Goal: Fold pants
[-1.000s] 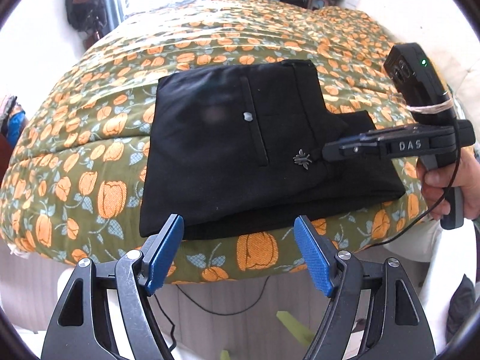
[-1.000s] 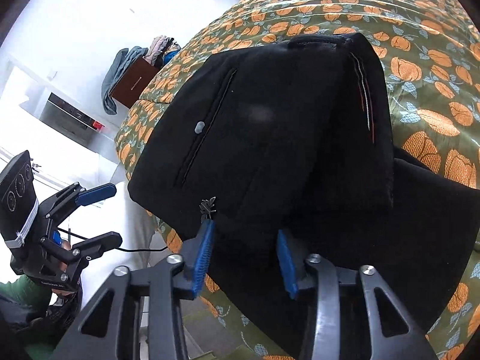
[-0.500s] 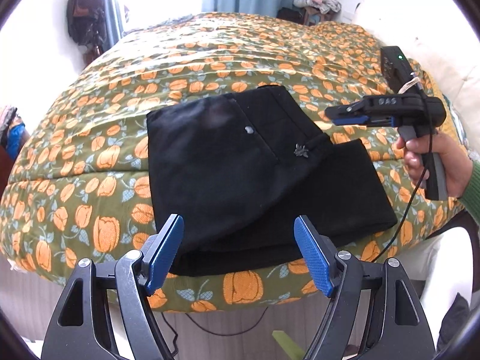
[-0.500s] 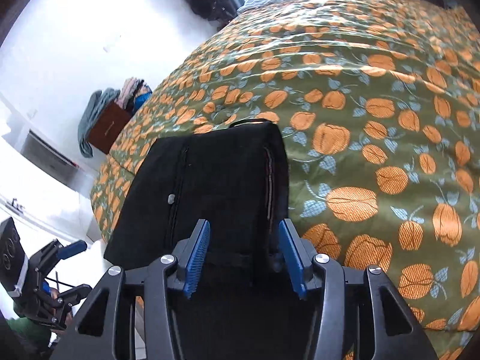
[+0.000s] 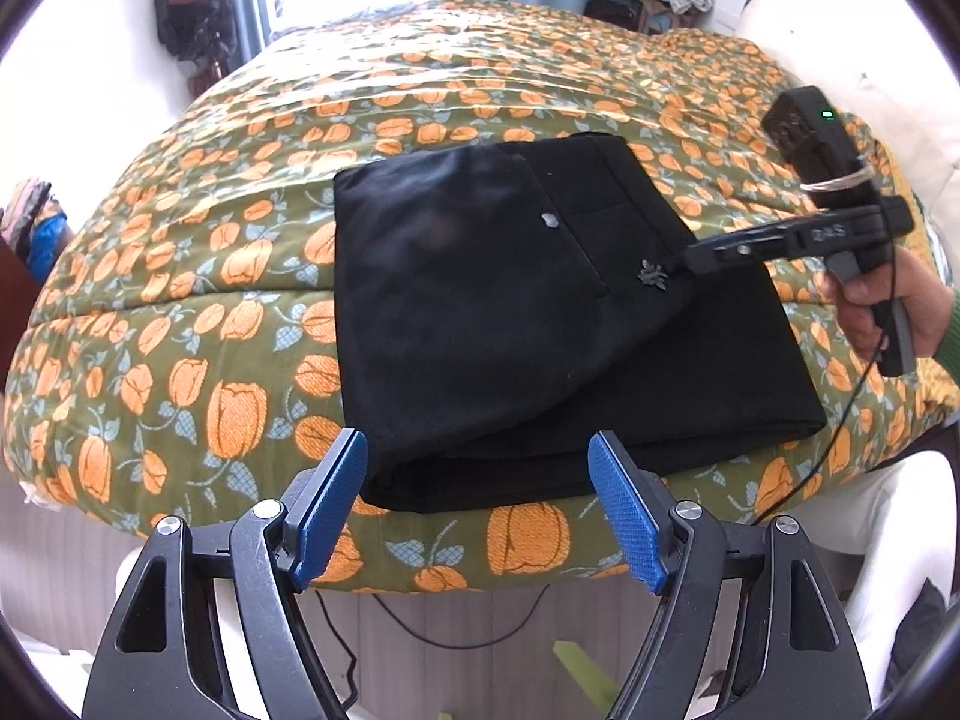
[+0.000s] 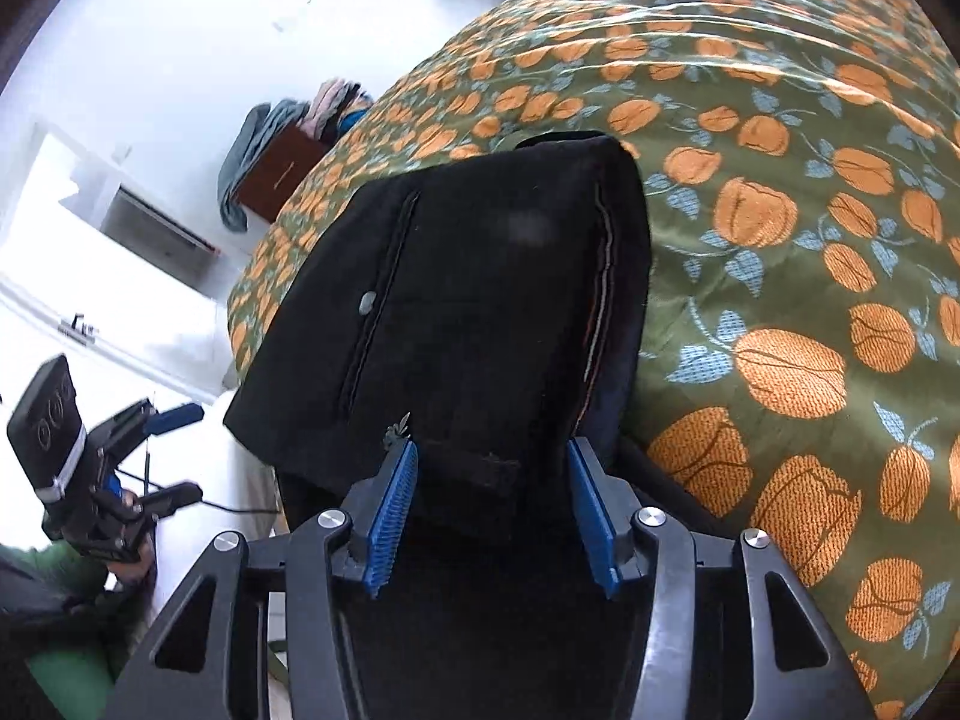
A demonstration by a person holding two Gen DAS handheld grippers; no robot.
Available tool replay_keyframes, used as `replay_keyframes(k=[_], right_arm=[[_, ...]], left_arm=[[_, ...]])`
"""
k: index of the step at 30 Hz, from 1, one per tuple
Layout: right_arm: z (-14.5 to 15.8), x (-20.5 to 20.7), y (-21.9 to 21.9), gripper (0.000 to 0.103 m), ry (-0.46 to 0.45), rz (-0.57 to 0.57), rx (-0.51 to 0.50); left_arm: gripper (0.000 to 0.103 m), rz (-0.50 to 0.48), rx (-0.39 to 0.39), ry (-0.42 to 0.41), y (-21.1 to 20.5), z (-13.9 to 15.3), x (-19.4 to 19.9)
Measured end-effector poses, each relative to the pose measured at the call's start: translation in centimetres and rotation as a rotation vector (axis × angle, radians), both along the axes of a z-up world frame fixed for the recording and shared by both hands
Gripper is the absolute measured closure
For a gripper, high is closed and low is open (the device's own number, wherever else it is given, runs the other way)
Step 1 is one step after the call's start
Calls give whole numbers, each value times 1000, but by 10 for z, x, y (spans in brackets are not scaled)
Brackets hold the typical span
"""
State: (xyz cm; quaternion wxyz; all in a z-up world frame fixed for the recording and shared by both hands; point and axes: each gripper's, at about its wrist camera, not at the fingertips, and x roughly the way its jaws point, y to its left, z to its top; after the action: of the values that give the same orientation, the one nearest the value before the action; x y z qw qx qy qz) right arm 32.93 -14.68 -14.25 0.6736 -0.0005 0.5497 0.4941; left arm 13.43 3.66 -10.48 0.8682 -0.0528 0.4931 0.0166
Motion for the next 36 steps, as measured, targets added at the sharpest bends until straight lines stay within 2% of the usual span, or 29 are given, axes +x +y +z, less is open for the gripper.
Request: replay_keyframes(k=[4, 7, 8, 10, 12, 15, 18, 21, 23, 26, 28, 30, 36], right_arm=[[8, -13, 1, 51, 22, 81, 56], [-4, -16, 11, 51, -36, 78, -53], [-10, -16, 14, 47, -32, 79, -65], [-14, -16, 17, 45, -20, 74, -48], [-9, -18, 14, 41, -2, 71, 18], [-3, -17, 5, 41, 52, 64, 109], [-15, -16, 10, 43, 73, 48, 41], [-23, -20, 17, 52, 50, 32, 3], [-18, -23, 17, 70, 27, 18, 5], [-4, -24, 5, 82, 88, -30, 134], [12, -26, -8, 83, 141, -84, 259], [28, -32, -17, 83, 161, -117, 338], [61, -61, -52, 84, 178, -156, 501]], left_arm=[[25, 15, -25, 38, 3, -11, 4], [25, 13, -30, 29, 0, -9, 4], [25, 10, -26, 23, -1, -7, 3], [25, 5, -13, 14, -2, -5, 2], [25, 5, -5, 17, -1, -6, 1], [25, 20, -21, 39, 3, -12, 3], [25, 37, -47, 46, 4, -13, 4], [25, 35, -41, 34, 2, -9, 2], [25, 32, -31, 28, 2, -7, 1], [25, 44, -20, 16, 7, -2, 0], [25, 61, -27, -4, 13, 6, -1], [25, 76, -35, -24, 18, 13, -3], [25, 95, -49, -81, 29, 31, -9]])
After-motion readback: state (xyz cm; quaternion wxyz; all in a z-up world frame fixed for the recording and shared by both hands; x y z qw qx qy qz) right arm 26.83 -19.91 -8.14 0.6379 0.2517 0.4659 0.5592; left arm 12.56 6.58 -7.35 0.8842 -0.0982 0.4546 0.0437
